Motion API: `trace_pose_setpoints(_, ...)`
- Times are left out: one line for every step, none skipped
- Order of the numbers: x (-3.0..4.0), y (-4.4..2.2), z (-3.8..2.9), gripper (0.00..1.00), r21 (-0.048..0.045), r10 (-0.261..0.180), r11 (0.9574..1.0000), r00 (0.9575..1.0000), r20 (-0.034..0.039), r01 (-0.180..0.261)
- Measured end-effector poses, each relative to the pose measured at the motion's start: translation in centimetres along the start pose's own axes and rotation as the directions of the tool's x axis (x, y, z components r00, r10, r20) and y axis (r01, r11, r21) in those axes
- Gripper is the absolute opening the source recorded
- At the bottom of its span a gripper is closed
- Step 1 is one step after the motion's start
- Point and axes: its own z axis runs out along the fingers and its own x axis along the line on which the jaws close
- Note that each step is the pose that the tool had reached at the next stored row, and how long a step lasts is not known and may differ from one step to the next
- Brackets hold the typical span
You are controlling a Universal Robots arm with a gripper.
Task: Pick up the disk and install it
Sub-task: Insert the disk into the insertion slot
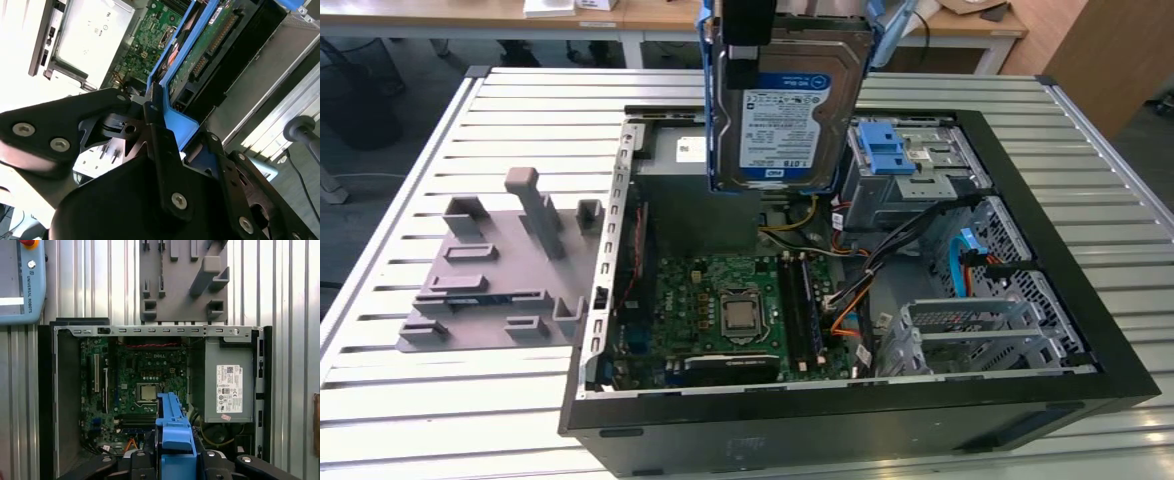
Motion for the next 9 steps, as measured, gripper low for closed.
trace_pose_setpoints(0.20,0.00,0.00,0.37,0.0001,0.000,1.0000,1.0000,-0.0002,0.000)
trace_pose_setpoints(0.41,-0.02,0.00,0.37,0.0001,0.000,1.0000,1.0000,-0.0004,0.000)
trace_pose_setpoints(0.56,-0.06,0.00,0.37,0.0001,0.000,1.0000,1.0000,-0.0006,0.000)
trace_pose_setpoints(0.67,-0.13,-0.01,0.37,0.0001,0.000,1.0000,1.0000,-0.0007,0.000)
trace_pose_setpoints(0.78,-0.46,0.00,0.37,0.0001,0.000,1.0000,1.0000,-0.0010,0.000)
trace_pose_setpoints(0.79,-0.72,0.01,0.37,0.0001,0.000,1.0000,1.0000,-0.0010,0.000)
trace_pose_setpoints(0.81,-1.02,0.01,0.37,0.0000,0.000,1.0000,1.0000,-0.0012,0.000)
trace_pose_setpoints(0.82,-1.36,0.02,0.37,0.0001,0.000,1.0000,1.0000,-0.0011,0.000)
trace_pose_setpoints(0.82,-1.72,0.03,0.37,0.0000,0.000,1.0000,1.0000,-0.0011,0.000)
